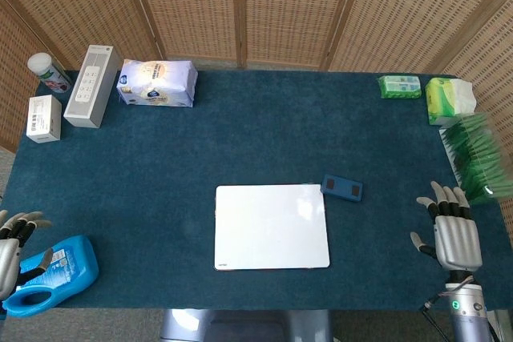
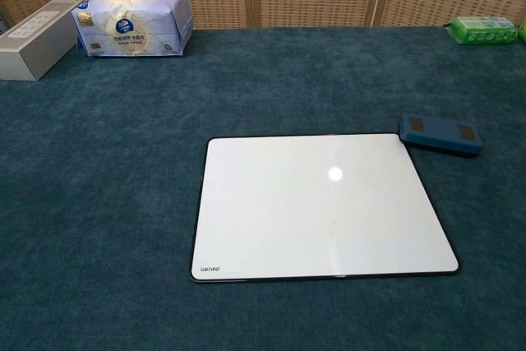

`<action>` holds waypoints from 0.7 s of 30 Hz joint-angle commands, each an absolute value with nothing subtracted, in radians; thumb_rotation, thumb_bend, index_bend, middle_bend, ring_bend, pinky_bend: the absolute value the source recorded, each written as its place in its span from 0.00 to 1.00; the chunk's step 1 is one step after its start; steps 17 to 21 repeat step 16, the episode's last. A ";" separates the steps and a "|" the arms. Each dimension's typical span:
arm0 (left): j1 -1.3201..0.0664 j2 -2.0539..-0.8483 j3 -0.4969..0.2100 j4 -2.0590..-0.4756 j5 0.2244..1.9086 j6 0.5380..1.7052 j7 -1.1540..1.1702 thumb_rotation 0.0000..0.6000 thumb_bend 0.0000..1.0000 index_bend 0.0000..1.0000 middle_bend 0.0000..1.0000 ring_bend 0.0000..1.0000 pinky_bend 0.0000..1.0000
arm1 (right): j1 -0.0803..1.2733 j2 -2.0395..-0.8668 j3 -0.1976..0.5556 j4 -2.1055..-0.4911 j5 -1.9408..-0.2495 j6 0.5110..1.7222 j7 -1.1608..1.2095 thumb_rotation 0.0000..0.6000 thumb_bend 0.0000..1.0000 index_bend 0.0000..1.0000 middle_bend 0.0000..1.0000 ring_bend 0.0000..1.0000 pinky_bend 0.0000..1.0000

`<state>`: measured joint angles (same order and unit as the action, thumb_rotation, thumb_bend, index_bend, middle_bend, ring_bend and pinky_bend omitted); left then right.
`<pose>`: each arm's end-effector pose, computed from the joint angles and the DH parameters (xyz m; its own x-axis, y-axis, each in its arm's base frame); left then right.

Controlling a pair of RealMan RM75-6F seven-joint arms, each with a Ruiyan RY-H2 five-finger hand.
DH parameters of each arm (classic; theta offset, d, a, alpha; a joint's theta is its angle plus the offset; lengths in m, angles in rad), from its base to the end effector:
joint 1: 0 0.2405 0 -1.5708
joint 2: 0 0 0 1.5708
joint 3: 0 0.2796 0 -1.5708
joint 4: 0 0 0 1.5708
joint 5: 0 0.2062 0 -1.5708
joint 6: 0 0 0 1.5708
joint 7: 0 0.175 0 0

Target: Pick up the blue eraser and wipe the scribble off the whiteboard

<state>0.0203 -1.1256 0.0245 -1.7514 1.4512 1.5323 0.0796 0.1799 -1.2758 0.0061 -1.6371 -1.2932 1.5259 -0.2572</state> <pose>-0.3333 0.1616 0.1571 0.3301 0.0786 0.9407 0.9310 0.1372 -0.3382 -0.3262 -0.2316 0.1252 0.4576 -0.0240 0.8888 -0.8837 0.0987 0.4576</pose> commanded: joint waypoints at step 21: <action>0.038 -1.120 0.015 -1.783 1.513 1.589 0.103 1.00 0.43 0.32 0.25 0.16 0.03 | 0.130 -1.246 0.001 -1.692 -1.375 1.512 -0.214 1.00 0.24 0.27 0.09 0.00 0.00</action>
